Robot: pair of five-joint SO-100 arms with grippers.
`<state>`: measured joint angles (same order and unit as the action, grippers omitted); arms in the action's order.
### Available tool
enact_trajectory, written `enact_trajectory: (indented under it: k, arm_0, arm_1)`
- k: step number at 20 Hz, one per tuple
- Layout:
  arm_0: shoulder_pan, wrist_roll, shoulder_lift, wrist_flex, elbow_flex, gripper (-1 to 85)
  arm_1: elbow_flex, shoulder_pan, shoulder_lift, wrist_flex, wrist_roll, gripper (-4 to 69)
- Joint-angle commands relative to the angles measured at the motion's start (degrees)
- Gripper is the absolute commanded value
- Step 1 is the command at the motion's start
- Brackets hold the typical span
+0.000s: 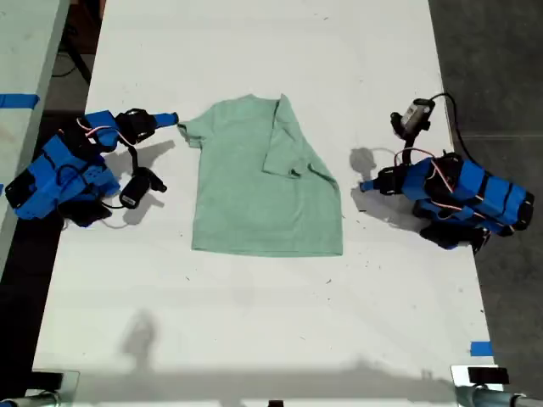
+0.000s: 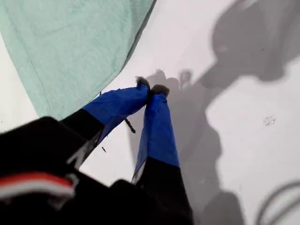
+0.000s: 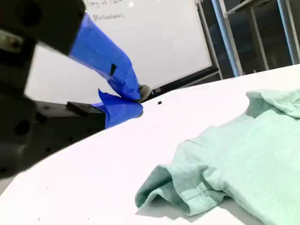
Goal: Fold t shirt
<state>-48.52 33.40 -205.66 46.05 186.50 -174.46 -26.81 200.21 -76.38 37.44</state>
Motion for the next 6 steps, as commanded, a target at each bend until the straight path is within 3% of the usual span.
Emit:
enact_trajectory:
  k: [1,6]
  arm_0:
    - [-0.35,-0.88,-0.44,-0.26,2.02,-0.3]
    - [-0.35,-0.88,-0.44,-0.18,2.02,-0.3]
  arm_1:
    - [-2.99,-0.88,0.53,-0.26,-0.97,1.5]
    - [-2.99,-1.05,0.53,-0.35,-1.14,1.2]
